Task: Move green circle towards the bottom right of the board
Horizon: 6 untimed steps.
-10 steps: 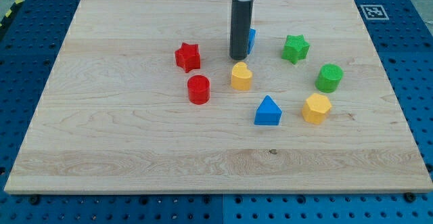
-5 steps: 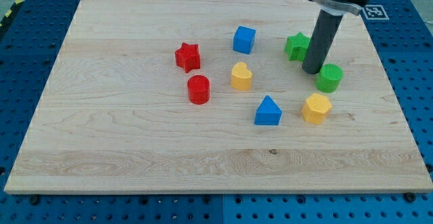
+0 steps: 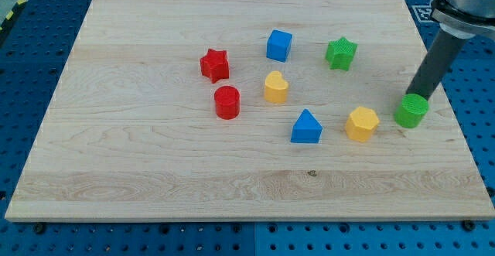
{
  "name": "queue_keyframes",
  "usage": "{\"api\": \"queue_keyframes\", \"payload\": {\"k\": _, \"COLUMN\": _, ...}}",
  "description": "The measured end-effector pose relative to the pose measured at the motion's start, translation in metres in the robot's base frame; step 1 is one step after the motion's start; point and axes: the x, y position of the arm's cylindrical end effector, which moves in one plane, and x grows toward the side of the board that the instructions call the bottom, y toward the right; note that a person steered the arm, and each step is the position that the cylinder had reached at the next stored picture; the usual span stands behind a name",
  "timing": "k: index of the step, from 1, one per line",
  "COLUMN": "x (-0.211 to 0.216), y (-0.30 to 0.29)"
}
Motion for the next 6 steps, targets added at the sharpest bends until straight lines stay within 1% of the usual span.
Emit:
{"api": "queue_keyframes", "payload": {"k": 1, "x": 0.01, "y": 0.0}}
{"api": "queue_keyframes", "payload": {"k": 2, "x": 0.008, "y": -0.001}}
{"api": "queue_keyframes", "payload": {"k": 3, "x": 0.008, "y": -0.01}}
{"api": "queue_keyframes", "payload": {"k": 5, "x": 0.008, "y": -0.051}}
{"api": "queue_keyframes", "payload": {"k": 6, "x": 0.022, "y": -0.05}}
